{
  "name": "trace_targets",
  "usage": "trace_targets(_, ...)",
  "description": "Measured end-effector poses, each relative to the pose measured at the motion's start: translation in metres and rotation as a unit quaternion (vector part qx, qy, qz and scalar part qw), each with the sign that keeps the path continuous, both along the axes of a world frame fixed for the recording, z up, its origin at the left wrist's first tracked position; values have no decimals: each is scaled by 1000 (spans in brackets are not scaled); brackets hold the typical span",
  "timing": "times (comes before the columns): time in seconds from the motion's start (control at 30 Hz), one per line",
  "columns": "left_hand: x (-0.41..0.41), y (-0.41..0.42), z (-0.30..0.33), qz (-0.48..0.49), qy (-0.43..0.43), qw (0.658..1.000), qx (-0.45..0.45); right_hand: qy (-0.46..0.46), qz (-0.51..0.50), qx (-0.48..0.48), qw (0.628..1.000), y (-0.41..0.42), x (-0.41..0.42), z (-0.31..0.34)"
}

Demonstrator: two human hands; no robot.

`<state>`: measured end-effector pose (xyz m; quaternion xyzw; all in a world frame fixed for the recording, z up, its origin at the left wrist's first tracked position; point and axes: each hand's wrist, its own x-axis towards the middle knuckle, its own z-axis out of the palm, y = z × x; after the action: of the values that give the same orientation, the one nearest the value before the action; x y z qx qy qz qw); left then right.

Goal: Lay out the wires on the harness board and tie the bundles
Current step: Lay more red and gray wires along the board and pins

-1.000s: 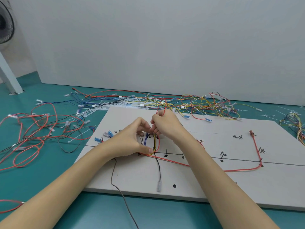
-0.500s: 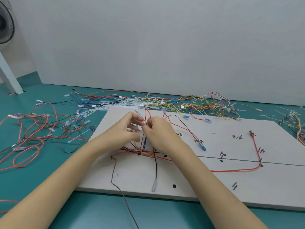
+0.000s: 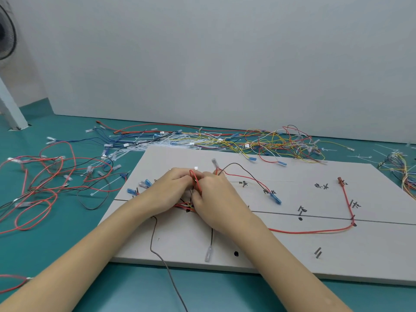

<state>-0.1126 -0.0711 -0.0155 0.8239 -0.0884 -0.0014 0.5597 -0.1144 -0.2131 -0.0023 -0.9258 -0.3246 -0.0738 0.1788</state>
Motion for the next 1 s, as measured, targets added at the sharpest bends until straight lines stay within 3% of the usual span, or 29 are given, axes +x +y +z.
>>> trace_targets(0.2,5,5,-2,-24,6,1000,-15,-75,17,-61,995,-3,-13,-4)
trace_targets(0.53,2,3,2,-60,56,996,27,-87,8,-136,987,-2,-59,1)
trace_targets(0.7,2,7,0,-22,-21,986,162,0,4,-121,993,-2,-93,15)
trace_targets(1.0,-2,3,1,-16,-20,976,218,124,43,-63,989,-17,-118,63)
